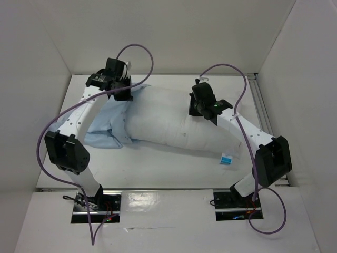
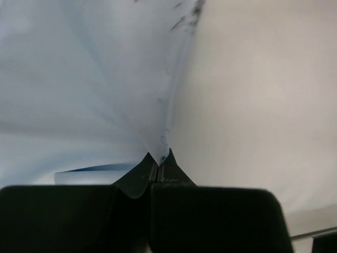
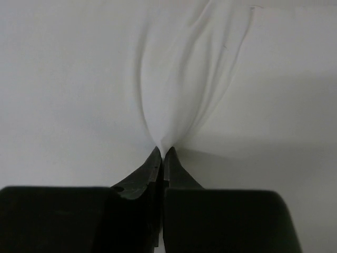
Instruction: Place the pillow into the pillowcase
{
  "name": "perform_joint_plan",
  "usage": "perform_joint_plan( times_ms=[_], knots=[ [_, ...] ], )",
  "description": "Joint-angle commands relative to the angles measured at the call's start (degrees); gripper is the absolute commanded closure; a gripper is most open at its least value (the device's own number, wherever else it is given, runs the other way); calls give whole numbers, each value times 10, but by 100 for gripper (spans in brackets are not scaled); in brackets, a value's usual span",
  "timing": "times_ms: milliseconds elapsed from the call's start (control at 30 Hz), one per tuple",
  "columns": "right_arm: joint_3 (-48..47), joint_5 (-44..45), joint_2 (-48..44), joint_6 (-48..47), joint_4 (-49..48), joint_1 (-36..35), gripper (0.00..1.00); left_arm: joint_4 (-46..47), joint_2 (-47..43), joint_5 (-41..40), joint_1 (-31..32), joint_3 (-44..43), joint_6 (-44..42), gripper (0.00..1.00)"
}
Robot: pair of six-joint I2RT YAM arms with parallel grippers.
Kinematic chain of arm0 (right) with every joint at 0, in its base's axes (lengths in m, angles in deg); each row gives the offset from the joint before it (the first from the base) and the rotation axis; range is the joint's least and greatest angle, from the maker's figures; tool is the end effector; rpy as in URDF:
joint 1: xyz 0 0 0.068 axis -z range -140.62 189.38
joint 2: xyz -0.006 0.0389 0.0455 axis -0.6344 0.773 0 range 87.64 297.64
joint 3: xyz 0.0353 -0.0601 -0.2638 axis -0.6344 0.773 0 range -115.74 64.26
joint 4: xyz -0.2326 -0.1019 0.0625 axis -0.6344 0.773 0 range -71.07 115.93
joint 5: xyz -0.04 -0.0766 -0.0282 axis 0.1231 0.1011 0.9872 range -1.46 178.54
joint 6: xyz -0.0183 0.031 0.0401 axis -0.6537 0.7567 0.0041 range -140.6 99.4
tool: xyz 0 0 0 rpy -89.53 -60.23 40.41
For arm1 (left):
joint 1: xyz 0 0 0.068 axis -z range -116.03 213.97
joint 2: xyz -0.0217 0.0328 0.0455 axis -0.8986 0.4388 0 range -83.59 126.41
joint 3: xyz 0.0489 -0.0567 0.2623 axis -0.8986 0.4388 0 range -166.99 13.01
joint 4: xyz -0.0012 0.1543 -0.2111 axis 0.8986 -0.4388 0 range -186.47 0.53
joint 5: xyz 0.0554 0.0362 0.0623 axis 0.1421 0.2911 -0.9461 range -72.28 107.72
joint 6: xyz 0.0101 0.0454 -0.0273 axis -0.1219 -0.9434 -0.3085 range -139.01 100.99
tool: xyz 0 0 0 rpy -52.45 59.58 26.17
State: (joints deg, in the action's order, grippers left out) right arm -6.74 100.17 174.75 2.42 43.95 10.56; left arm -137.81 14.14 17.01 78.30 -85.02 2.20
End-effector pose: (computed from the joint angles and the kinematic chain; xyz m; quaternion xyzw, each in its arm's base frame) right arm 0.3021 0.1579 0.2953 -0.0039 0.9067 0.0969 0.4104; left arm 0.3619 -0.0920 0.3550 -0.0583 0.9318 -0.1038 0.3428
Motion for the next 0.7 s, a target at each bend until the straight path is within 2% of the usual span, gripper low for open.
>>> perform_joint_plan(
  times_ms=[0,133,233,333,433,467,500,533,600,633,667],
  knots=[
    [-30,-48,6,5,-14,-22,100,-8,6,40,42,-80,1,100],
    [-89,-54,-6,14,-14,-42,100,-15,53,83,103,-171,1,100],
    [-67,-64,-33,48,-48,-69,100,-20,80,111,154,-202,15,100],
    [12,-53,-55,99,-133,-96,100,-8,73,98,192,-136,37,100],
    [37,-45,-68,112,-139,-103,100,-1,26,73,204,-52,49,100],
    [37,-40,-68,112,-134,-103,100,-1,13,37,204,-40,54,100],
    [42,-40,-82,112,-134,-103,100,-9,2,22,204,-34,54,95],
    [48,-45,-82,106,-129,-103,100,-16,-15,12,197,-34,49,72],
    [48,-45,-95,92,-109,-103,89,-45,-20,-14,189,-69,38,47],
    [43,-51,-95,84,-102,-103,86,-54,-20,-23,189,-82,37,31],
    [33,-51,-95,78,-92,-103,85,-61,-20,-42,184,-97,29,28]
  ],
)
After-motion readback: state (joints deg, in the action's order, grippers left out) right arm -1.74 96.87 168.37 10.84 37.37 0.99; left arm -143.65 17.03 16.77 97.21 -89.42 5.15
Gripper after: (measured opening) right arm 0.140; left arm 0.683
